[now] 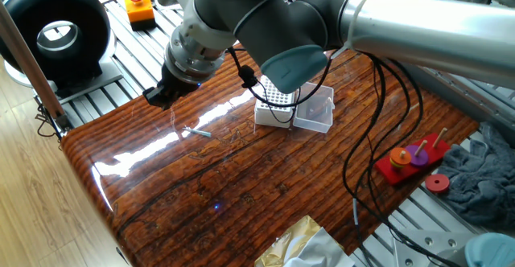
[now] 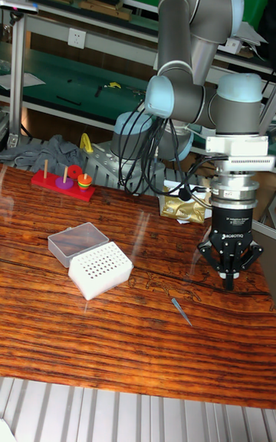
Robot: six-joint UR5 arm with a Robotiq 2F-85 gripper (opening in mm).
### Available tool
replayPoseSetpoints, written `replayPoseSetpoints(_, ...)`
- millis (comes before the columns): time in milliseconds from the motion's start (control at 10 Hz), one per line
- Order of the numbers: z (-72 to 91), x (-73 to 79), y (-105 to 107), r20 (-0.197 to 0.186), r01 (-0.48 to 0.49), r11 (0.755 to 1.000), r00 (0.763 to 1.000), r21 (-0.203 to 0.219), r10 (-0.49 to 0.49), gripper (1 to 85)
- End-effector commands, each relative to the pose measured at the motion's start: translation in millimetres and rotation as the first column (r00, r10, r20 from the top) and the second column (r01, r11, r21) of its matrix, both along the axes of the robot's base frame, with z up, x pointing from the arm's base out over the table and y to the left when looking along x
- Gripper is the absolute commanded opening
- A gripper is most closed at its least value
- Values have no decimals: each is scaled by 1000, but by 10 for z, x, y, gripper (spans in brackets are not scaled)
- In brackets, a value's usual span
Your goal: Insert a medium pipette tip into the holder for medium pipette tips
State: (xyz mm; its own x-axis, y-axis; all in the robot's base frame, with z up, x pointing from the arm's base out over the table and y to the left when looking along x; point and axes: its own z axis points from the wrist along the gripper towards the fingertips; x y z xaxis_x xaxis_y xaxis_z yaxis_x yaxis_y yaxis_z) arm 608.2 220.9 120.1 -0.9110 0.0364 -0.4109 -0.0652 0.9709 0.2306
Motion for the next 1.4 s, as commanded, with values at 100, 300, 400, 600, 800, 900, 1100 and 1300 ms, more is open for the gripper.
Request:
replayPoseSetpoints(100, -58, -189, 11, -70, -51, 999, 996, -14, 50, 10)
replayPoseSetpoints(300, -85, -338, 93, -118, -94, 996, 988, 10, 94, 10)
replayPoseSetpoints(400, -88, -368, 114, -128, -103, 995, 986, 17, 104, 10)
replayPoseSetpoints(600, -91, -392, 123, -136, -105, 994, 985, 21, 107, 10)
replayPoseSetpoints(800, -96, -415, 128, -143, -113, 993, 983, 22, 115, 10)
replayPoseSetpoints(900, -88, -438, 171, -148, -121, 992, 981, 38, 126, 10)
replayPoseSetpoints(1100, -90, -454, 179, -152, -127, 991, 979, 40, 132, 10)
replayPoseSetpoints(1300, -80, -466, 175, -153, -131, 991, 979, 43, 136, 10)
